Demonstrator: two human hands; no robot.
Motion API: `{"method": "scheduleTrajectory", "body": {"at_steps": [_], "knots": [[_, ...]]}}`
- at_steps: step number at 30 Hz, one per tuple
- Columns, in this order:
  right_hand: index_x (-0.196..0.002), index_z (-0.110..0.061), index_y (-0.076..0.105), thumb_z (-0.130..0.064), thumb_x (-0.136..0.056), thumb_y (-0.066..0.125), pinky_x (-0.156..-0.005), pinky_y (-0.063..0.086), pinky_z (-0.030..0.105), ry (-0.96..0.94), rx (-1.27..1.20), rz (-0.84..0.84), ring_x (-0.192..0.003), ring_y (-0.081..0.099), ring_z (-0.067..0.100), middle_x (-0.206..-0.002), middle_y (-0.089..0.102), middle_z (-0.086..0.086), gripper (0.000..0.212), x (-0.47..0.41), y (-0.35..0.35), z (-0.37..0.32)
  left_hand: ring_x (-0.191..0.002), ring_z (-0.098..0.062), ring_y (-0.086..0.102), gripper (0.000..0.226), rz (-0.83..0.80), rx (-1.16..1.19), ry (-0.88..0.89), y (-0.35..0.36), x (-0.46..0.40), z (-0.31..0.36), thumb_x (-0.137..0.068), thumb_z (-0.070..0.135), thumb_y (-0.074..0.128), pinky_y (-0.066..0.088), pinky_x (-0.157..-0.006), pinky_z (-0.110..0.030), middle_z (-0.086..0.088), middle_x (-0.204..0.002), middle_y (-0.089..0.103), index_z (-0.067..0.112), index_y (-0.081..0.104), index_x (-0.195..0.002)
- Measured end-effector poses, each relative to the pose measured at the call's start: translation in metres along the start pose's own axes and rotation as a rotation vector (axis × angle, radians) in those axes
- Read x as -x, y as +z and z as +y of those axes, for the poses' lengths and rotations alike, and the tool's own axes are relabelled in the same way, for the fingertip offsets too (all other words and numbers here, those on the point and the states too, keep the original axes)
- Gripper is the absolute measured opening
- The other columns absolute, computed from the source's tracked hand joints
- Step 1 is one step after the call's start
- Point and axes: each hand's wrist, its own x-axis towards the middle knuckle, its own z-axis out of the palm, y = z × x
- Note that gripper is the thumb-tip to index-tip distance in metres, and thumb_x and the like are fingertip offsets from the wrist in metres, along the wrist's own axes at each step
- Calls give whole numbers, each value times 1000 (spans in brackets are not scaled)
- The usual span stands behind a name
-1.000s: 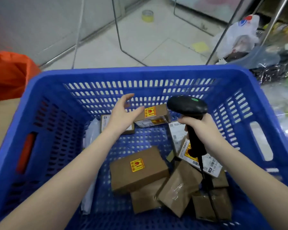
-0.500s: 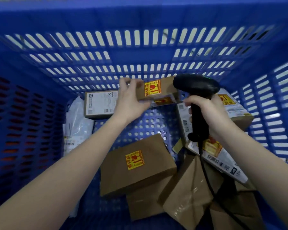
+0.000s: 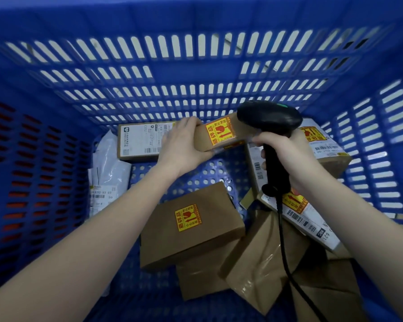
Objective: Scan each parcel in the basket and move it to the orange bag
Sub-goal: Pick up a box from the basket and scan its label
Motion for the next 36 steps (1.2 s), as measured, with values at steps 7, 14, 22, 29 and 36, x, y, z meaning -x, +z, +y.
{"method": "scheduleTrajectory", "body": {"at_steps": [7, 14, 22, 29, 36], "knots": [[-80, -9, 60, -7, -79, 67, -51, 41, 31, -98, -44, 10, -48, 48, 18, -54, 50, 3, 7, 48, -6, -60, -86, -9, 55, 57, -49, 210, -40, -85, 31, 39, -74, 57, 72, 44, -65, -23, 9, -103, 57, 24, 50, -115], [-80, -9, 62, -7, -78, 68, -46, 41, 22, -351, -109, -25, -40, 50, 11, -48, 54, -3, 7, 146, -12, -161, -97, -8, 62, 51, 141, 525, -33, -199, 100, 88, -78, 57, 68, 47, -74, -21, 6, -110, 66, 22, 62, -114], [-80, -6, 61, -9, -78, 69, -53, 41, 33, -546, -111, -110, -47, 47, 21, -55, 51, 8, 9, 285, -44, -234, -63, 4, 66, 19, 302, 839, 41, -303, 206, 150, -90, 30, 62, 47, -55, -11, 10, -79, 69, 19, 59, -106], [-75, -6, 62, -6, -80, 68, -52, 43, 33, -645, -108, -149, -55, 49, 23, -69, 54, 16, 8, 381, -65, -262, -73, -3, 71, 41, 347, 948, 136, -352, 279, 195, -88, 34, 64, 55, -61, -18, 0, -100, 70, 12, 48, -119], [-79, -7, 63, -6, -82, 67, -49, 43, 30, -709, -78, -188, -54, 50, 17, -64, 60, 8, 5, 435, -66, -268, -86, -5, 65, 42, 474, 978, 213, -370, 327, 223, -88, 33, 65, 55, -63, -14, 2, -108, 62, 15, 39, -116]]}}
